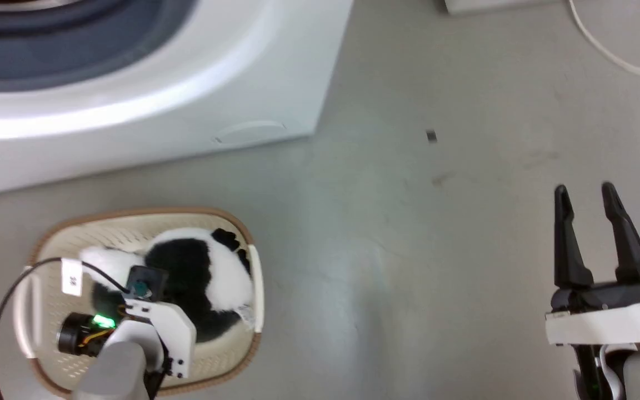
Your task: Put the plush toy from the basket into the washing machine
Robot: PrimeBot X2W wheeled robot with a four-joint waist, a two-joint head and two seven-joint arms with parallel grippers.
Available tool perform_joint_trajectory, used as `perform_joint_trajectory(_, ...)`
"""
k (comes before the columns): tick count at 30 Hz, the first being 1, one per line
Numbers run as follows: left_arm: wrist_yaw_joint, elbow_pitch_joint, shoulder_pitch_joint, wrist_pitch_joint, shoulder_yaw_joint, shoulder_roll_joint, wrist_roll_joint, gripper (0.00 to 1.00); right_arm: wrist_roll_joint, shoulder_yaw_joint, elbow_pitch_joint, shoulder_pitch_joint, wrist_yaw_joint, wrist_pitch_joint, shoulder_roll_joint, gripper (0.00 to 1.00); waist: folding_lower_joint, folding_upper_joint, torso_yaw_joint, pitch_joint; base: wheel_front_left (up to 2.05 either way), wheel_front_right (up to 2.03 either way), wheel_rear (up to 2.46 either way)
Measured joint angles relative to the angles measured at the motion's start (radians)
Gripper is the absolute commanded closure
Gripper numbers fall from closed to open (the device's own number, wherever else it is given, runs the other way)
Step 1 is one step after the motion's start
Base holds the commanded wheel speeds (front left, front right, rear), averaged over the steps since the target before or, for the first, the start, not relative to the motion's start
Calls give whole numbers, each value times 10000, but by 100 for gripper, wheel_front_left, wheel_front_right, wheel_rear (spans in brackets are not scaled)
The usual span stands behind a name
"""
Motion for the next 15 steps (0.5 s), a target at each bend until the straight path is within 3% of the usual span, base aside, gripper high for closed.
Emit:
perform_joint_trajectory(6, -8, -871, 679, -228, 77, -226, -178, 100, -259, -146, 29, 459, 0, 0, 2, 0, 0, 0, 523, -1108, 0, 0, 0)
perform_joint_trajectory(15, 31, -4019, 2087, -270, 773, -128, -397, 100, -253, -334, 46, 990, 0, 2, 2, 0, -1, 0, 1208, -2404, 0, 0, 0)
